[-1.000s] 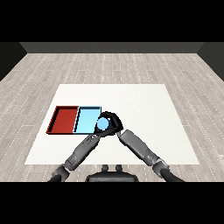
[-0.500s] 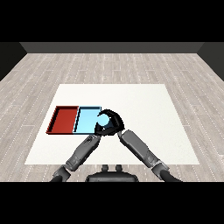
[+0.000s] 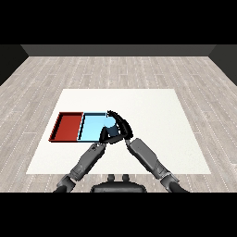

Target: Pick the blue can and put it in the blue box

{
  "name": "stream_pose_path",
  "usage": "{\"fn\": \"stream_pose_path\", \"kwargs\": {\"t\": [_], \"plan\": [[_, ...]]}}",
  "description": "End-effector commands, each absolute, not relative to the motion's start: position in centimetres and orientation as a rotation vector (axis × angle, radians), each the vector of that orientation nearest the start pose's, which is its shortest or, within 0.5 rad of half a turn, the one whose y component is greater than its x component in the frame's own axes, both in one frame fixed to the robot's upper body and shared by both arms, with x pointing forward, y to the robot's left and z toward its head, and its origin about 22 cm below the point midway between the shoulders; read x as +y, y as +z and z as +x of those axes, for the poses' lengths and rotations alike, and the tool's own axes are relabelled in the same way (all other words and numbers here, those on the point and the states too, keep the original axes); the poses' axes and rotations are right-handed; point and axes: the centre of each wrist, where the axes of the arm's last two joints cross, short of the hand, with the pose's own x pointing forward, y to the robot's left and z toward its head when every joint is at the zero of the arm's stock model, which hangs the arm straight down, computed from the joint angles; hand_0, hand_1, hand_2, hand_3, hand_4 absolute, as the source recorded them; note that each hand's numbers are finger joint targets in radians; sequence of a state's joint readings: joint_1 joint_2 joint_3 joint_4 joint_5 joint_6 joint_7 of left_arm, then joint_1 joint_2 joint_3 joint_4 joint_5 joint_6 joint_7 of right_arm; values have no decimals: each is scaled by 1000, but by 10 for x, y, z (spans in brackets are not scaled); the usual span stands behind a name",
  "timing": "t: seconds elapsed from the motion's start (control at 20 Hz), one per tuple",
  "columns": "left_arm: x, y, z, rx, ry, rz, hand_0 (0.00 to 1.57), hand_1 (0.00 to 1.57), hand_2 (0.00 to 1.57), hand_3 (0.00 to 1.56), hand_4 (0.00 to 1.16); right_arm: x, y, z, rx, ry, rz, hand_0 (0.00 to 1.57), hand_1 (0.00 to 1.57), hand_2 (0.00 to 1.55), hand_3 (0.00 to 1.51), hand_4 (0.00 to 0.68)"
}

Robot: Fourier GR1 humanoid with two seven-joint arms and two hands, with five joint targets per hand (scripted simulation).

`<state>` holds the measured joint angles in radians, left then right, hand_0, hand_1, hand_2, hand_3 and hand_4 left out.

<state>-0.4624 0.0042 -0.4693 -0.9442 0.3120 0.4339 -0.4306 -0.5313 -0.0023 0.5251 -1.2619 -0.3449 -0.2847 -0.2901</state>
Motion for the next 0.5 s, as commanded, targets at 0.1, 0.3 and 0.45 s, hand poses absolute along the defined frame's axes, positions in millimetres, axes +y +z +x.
{"fn": "stream_pose_path", "kwargs": {"t": [0.1,0.3,0.45], "plan": [[87,-33,304,-1746,-141,-47,1571,1571,1571,1503,1137,-69,55,303,-1833,184,474,0,0,0,0,0],[90,-38,309,-1752,-154,-35,1571,1571,1571,1510,1133,-69,74,303,-1871,158,481,0,0,0,0,0],[113,-52,301,-1749,-150,11,1571,1571,1571,1500,1131,-85,66,302,-1879,134,507,0,0,0,0,0]]}}
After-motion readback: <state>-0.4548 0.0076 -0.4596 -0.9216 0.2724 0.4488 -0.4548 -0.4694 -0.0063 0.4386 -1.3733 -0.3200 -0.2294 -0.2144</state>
